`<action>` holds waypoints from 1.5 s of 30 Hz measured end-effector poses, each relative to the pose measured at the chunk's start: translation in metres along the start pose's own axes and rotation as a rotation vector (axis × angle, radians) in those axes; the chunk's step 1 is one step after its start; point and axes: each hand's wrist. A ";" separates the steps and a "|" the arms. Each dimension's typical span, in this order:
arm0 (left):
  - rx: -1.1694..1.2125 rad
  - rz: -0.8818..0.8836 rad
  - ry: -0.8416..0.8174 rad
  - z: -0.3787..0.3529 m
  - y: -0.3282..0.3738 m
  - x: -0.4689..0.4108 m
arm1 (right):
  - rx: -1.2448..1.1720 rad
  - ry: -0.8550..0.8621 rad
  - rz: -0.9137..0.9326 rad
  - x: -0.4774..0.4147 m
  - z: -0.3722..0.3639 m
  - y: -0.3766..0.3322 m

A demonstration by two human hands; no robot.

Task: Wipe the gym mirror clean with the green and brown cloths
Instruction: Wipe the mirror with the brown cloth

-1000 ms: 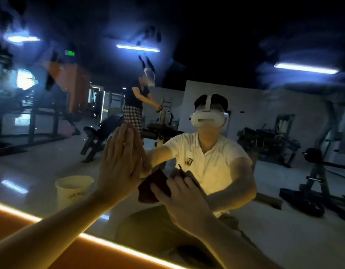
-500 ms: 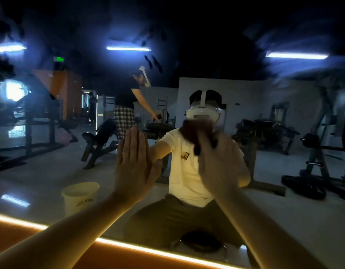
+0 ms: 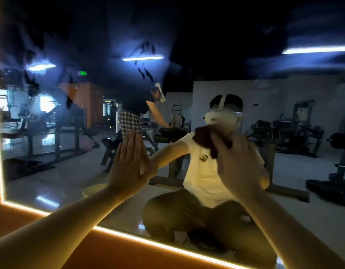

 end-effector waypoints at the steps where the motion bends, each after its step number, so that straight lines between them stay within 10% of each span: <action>1: 0.005 -0.001 -0.021 0.002 -0.002 0.000 | -0.016 0.029 -0.061 -0.011 0.003 0.011; 8: 0.078 -0.027 -0.047 0.008 -0.013 0.005 | -0.098 0.112 -0.139 -0.039 -0.026 -0.033; 20: 0.109 -0.011 0.071 0.033 -0.104 -0.017 | -0.150 -0.326 0.660 0.003 -0.090 -0.178; 30: 0.172 -0.187 0.245 0.046 -0.122 -0.099 | 0.044 0.261 -0.251 -0.217 -0.022 -0.075; 33: 0.175 -0.217 0.293 0.052 -0.130 -0.125 | -0.002 0.195 -0.183 -0.188 -0.052 -0.130; 40: 0.132 -0.151 0.319 0.051 -0.150 -0.186 | 0.168 -0.188 0.665 -0.127 -0.084 -0.175; 45: 0.114 -0.142 0.317 0.038 -0.148 -0.189 | 0.181 0.137 -0.010 -0.242 -0.025 -0.088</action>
Point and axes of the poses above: each hand's wrist, its own x-axis away from the middle knuckle, its own z-axis out of the back of the hand, y = z × x, and after that the axes turned 1 degree about z, right-handed
